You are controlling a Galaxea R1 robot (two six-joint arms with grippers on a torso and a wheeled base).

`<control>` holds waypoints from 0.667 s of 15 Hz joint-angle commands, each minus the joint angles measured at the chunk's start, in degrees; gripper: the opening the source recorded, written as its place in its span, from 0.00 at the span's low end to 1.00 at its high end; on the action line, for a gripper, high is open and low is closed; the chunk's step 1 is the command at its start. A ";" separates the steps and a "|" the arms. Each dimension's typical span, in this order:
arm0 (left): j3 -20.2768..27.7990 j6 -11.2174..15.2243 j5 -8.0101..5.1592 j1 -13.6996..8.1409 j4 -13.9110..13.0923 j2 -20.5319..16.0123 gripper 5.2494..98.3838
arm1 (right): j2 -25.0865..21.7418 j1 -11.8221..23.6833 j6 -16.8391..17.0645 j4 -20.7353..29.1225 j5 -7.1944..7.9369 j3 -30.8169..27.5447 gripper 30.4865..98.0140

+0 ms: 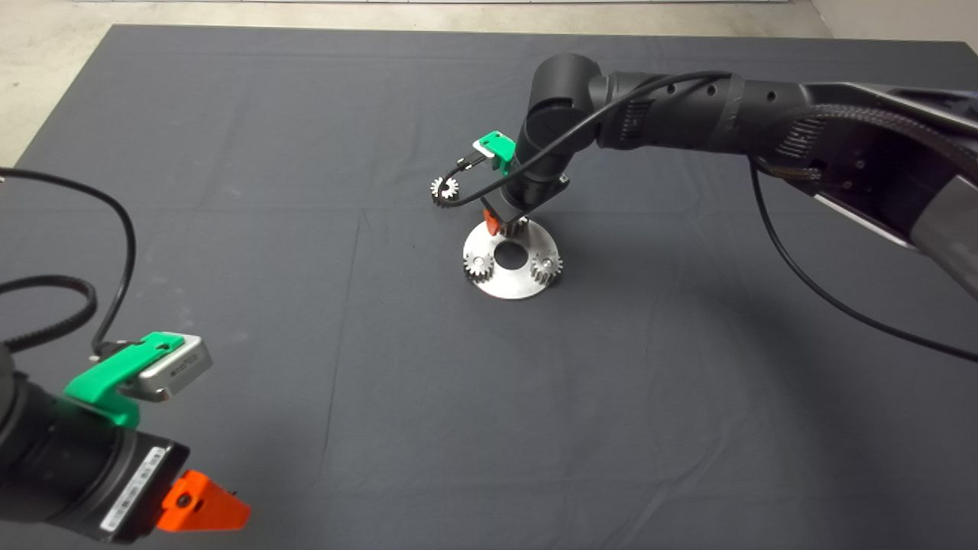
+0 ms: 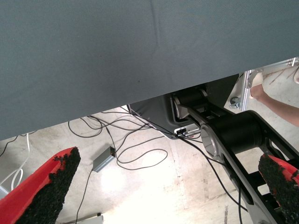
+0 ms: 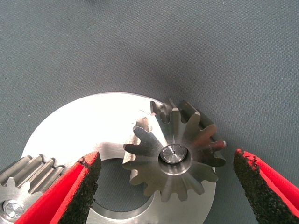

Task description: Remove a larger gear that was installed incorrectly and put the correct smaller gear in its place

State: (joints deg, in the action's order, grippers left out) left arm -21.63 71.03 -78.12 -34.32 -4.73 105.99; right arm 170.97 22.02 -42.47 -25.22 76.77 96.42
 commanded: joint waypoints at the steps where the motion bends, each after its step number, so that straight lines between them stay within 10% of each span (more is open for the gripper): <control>1: 0.99 0.07 -0.11 -0.58 -0.90 -0.38 1.00 | 0.12 1.10 -0.07 1.23 0.05 -0.45 0.66; 10: 0.99 0.07 -0.11 -0.58 -0.90 -0.47 1.00 | 0.21 0.84 0.11 0.96 0.05 -0.45 0.66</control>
State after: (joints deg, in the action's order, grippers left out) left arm -21.63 71.03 -78.12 -34.33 -4.73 105.88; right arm 170.95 21.74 -42.47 -25.25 76.76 96.42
